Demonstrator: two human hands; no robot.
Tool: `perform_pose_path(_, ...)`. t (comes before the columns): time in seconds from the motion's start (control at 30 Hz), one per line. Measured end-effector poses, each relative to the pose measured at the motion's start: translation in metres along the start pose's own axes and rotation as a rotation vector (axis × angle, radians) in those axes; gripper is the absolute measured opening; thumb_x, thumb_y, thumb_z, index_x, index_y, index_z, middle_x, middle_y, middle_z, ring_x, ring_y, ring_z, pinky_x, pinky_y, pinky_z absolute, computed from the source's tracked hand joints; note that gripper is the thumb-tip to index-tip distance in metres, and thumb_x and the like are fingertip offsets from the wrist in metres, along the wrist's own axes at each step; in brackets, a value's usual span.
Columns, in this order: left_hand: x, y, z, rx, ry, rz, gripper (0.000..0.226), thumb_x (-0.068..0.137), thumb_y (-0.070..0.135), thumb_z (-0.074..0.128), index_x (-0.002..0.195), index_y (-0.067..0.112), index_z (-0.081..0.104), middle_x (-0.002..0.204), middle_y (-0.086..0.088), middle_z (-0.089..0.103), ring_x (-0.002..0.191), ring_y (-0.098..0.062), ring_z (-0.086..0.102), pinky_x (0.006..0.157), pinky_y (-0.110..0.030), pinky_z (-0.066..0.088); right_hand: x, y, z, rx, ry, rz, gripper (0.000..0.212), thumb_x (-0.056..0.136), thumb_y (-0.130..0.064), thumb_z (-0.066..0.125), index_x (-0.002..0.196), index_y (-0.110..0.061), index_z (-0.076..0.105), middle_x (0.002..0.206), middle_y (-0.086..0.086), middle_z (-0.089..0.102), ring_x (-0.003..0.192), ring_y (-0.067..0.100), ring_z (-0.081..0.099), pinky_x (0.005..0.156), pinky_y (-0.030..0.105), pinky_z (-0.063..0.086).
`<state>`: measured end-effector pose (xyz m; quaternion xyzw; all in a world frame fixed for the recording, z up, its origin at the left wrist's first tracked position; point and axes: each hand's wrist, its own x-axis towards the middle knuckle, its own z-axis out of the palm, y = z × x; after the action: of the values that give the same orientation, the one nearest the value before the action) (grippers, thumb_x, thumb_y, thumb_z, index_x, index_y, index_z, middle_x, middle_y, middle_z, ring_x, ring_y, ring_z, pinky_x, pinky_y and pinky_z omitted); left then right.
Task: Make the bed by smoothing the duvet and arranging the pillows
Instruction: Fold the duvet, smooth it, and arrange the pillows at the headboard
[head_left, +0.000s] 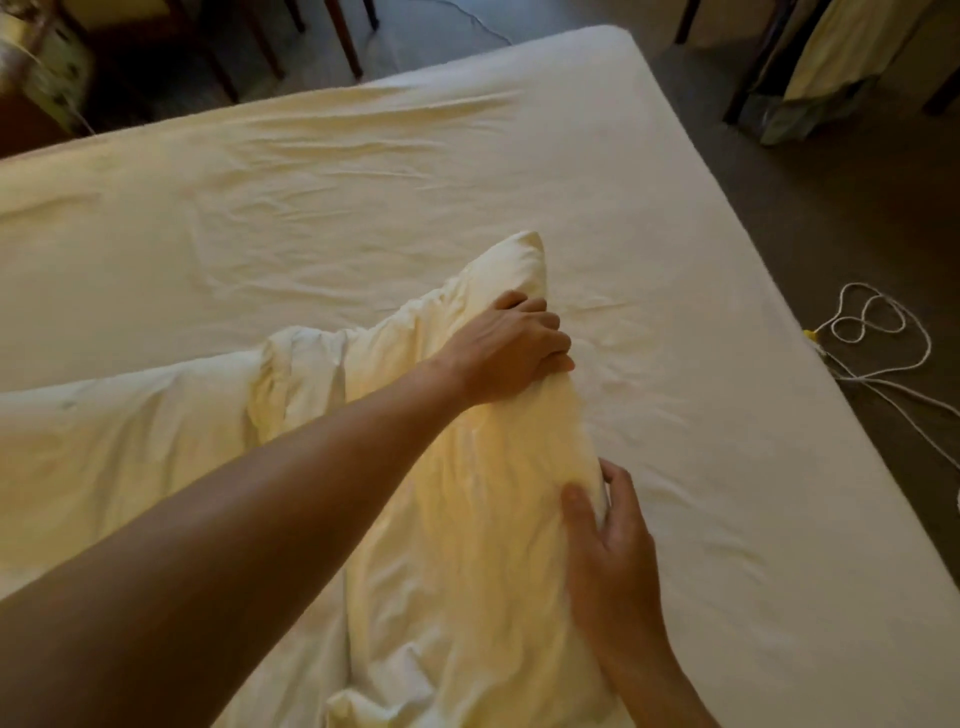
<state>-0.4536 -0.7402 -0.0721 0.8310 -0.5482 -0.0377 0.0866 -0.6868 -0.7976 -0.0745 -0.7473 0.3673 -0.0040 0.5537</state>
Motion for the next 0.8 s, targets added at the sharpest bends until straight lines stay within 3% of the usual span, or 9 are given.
perform_pose_path(0.23, -0.136, -0.055, -0.108, -0.02, 0.203, -0.14, 0.034, 0.098, 0.042, 0.042, 0.08, 0.026, 0.067, 0.087, 0.01, 0.061, 0.096, -0.014, 0.055, 0.095, -0.031, 0.029, -0.086, -0.1, 0.092, 0.068, -0.088, -0.191, 0.018, 0.099, -0.043, 0.047, 0.117, -0.04, 0.05, 0.093, -0.027, 0.062, 0.085, -0.01, 0.06, 0.068, 0.016, 0.046)
perform_pose_path(0.33, -0.209, -0.084, -0.146, -0.05, 0.225, -0.212, 0.026, 0.1, 0.038, 0.044, 0.08, 0.032, 0.06, 0.09, 0.014, 0.055, 0.099, -0.012, 0.052, 0.094, -0.032, 0.03, -0.129, -0.134, 0.152, 0.065, -0.113, -0.257, 0.021, 0.099, -0.044, 0.047, 0.119, -0.04, 0.048, 0.094, -0.03, 0.058, 0.085, -0.008, 0.06, 0.074, 0.018, 0.047)
perform_pose_path(0.43, -0.288, -0.118, -0.17, -0.04, 0.287, -0.288, 0.021, 0.101, 0.033, 0.049, 0.083, 0.033, 0.059, 0.098, 0.01, 0.055, 0.102, -0.014, 0.047, 0.089, -0.027, 0.027, -0.169, -0.165, 0.216, 0.045, -0.143, -0.32, 0.014, 0.1, -0.039, 0.048, 0.112, -0.044, 0.045, 0.082, -0.031, 0.058, 0.08, -0.014, 0.059, 0.071, 0.018, 0.047)
perform_pose_path(0.6, -0.414, -0.174, -0.19, -0.012, 0.377, -0.488, 0.028, 0.098, 0.038, 0.05, 0.093, 0.021, 0.073, 0.105, -0.002, 0.051, 0.103, -0.022, 0.041, 0.087, -0.042, 0.041, -0.236, -0.21, 0.325, -0.073, -0.208, -0.395, 0.018, 0.1, -0.038, 0.047, 0.117, -0.042, 0.043, 0.085, -0.012, 0.065, 0.078, 0.01, 0.066, 0.075, 0.044, 0.058)
perform_pose_path(0.8, -0.543, -0.233, -0.207, -0.159, 0.451, -0.652, 0.025, 0.099, 0.029, 0.054, 0.091, 0.014, 0.073, 0.096, -0.001, 0.047, 0.087, -0.019, 0.05, 0.081, -0.038, 0.047, -0.303, -0.249, 0.441, -0.168, -0.34, -0.441, 0.029, 0.101, -0.032, 0.047, 0.128, -0.038, 0.039, 0.099, -0.003, 0.066, 0.085, 0.02, 0.066, 0.074, 0.039, 0.054)
